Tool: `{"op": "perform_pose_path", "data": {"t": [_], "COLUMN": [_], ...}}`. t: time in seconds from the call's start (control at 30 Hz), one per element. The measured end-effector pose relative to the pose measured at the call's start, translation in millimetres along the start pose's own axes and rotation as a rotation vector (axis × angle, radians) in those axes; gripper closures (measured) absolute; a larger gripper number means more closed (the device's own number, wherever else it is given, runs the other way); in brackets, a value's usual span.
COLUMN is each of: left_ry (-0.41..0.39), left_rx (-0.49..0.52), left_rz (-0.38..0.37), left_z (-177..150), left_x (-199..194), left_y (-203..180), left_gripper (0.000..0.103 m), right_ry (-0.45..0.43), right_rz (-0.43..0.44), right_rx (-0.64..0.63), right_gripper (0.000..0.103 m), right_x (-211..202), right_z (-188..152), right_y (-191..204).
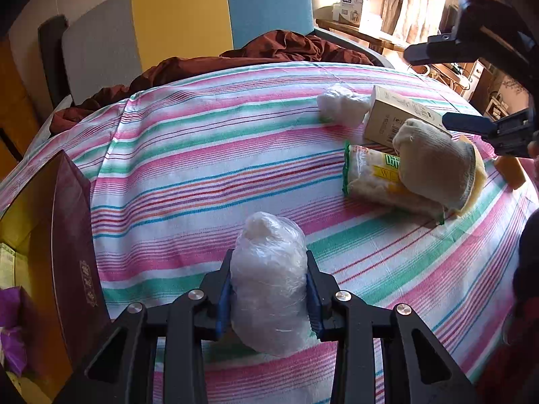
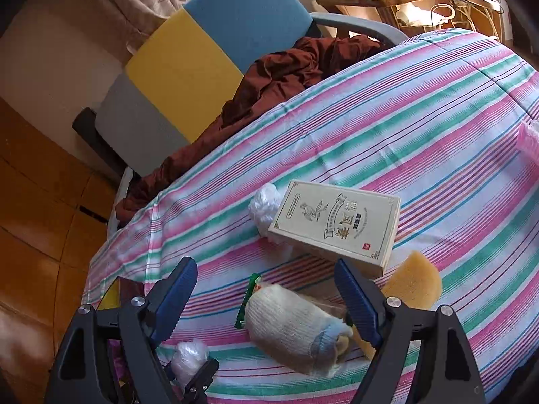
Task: Organize objects
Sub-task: 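Lift the white bundle with the left tool while the right tool grasps the knitted slipper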
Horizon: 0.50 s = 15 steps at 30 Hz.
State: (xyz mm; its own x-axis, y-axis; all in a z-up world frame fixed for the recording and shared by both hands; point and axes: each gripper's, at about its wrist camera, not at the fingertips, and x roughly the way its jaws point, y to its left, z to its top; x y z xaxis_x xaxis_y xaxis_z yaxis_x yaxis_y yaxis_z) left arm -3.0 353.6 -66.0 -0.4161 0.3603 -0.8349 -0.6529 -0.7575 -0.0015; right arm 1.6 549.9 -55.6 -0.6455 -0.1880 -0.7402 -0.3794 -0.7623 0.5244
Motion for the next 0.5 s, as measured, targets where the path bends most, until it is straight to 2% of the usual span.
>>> {"op": "perform_pose_path", "data": {"t": [0.07, 0.17, 0.2, 0.5], "left_ry": [-0.002, -0.002, -0.002, -0.012], "left_rx": [0.007, 0.015, 0.013, 0.016], "left_rz": [0.002, 0.002, 0.001, 0.014], "left_z": [-4, -9, -11, -17], "left_x": [-3, -7, -8, -12], "left_y": [-2, -3, -3, -4], "left_gripper": [0.066, 0.066, 0.066, 0.066], "right_ry": [0.047, 0.166, 0.167, 0.102], "right_rz": [0.034, 0.255, 0.279, 0.213], "right_rx": [-0.022, 0.01, 0.001, 0.055], "right_gripper": [0.018, 0.02, 0.02, 0.02], "right_x": [6, 14, 11, 1], "right_z": [-3, -11, -13, -6], "right_y": [4, 9, 12, 0]}}
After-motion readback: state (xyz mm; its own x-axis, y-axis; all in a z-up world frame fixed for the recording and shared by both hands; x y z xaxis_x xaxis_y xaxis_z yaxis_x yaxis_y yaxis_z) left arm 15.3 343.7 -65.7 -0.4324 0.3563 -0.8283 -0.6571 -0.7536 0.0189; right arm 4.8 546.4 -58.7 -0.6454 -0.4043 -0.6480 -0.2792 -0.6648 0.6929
